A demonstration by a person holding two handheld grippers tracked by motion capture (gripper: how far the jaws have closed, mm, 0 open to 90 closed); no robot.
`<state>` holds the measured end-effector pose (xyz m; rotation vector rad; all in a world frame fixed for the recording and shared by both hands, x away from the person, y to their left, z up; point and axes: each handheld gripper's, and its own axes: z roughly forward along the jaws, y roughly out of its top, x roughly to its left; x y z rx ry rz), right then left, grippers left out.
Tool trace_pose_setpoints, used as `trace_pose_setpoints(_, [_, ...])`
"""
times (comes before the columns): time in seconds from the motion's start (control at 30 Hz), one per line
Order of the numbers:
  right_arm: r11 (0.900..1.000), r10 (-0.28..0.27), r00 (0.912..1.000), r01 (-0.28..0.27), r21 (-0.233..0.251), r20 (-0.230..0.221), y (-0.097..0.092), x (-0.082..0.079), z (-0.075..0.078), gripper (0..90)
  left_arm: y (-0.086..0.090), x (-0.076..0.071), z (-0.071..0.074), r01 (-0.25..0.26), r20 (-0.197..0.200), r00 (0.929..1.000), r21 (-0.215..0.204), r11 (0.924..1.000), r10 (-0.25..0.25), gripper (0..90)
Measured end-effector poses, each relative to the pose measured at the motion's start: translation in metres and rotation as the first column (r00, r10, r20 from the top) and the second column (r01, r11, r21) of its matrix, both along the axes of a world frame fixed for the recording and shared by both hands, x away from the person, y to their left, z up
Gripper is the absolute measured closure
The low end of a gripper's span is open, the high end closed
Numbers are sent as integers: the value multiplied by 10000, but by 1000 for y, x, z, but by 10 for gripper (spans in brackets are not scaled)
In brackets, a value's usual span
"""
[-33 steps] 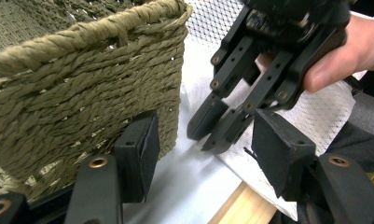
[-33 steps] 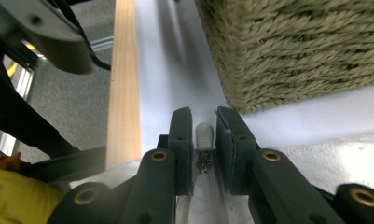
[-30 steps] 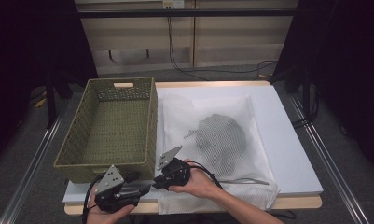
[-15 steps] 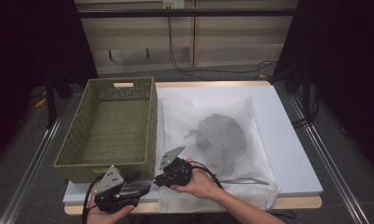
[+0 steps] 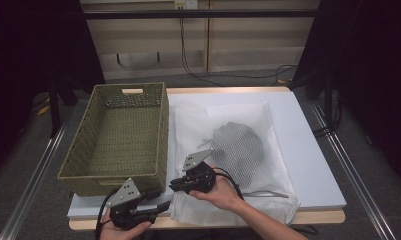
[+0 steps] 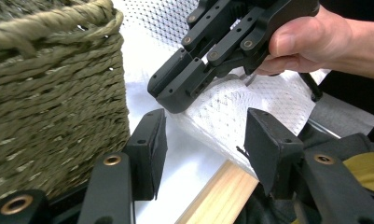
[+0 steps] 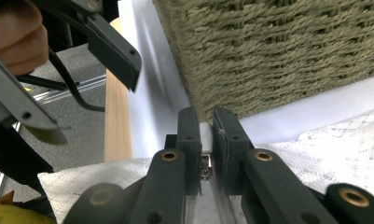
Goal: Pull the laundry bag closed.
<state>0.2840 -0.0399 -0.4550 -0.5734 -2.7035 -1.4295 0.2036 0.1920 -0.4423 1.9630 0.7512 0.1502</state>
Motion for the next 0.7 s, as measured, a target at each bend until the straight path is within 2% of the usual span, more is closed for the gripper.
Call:
trace_pose_setpoints(0.03, [10000,-8,10000,8,40,23,-1,0,1,819,-2,0,-1,42,-52,10000,41,10000,-41,491])
trace_pose_setpoints(0.1, [9999,-6,10000,7,122,-11,-2,-1,2,819,-8,3,-4,174,-408,9990,-3,9998,-174,492])
trace_pose_setpoints(0.2, [9999,-48,10000,47,143,66,-3,-2,3,819,-21,4,-6,449,-483,9979,250,9987,-436,513])
trace_pose_setpoints(0.23, [9998,-57,10000,56,204,28,-3,-3,5,820,-24,5,-6,380,-524,9980,505,9980,-354,523])
trace_pose_setpoints(0.3, [9995,-68,9999,65,298,84,-4,-3,7,819,-28,7,-9,419,-638,9973,691,9967,-375,524])
trace_pose_setpoints(0.33, [9994,-76,9999,71,330,122,-5,-3,8,820,-28,8,-9,289,-634,9977,841,9960,-235,524])
trace_pose_setpoints(0.4, [9989,-85,9999,79,453,110,-7,-4,9,820,-26,12,-9,134,-681,9976,759,9970,-82,529])
trace_pose_setpoints(0.43, [9988,-109,9999,106,475,68,-8,-5,10,820,-25,14,-9,186,-705,9974,526,9984,-149,530])
trace_pose_setpoints(0.53, [9983,-139,9999,135,564,78,-9,-5,12,820,-27,20,-10,269,-867,9959,360,9990,-237,553])
trace_pose_setpoints(0.57, [9985,-102,9999,96,539,111,-9,-5,13,820,-29,22,-10,327,-944,9951,358,9988,-292,562])
trace_pose_setpoints(0.63, [9988,-83,9998,75,478,160,-8,-6,13,820,-32,24,-11,298,-866,9960,674,9973,-239,598])
trace_pose_setpoints(0.67, [9986,-51,9999,44,532,116,-8,-6,14,820,-33,25,-12,460,-938,9948,584,9972,-404,610])
trace_pose_setpoints(0.7, [9983,-47,9999,40,588,116,-8,-5,14,820,-34,26,-12,500,-916,9948,689,9964,-436,637])
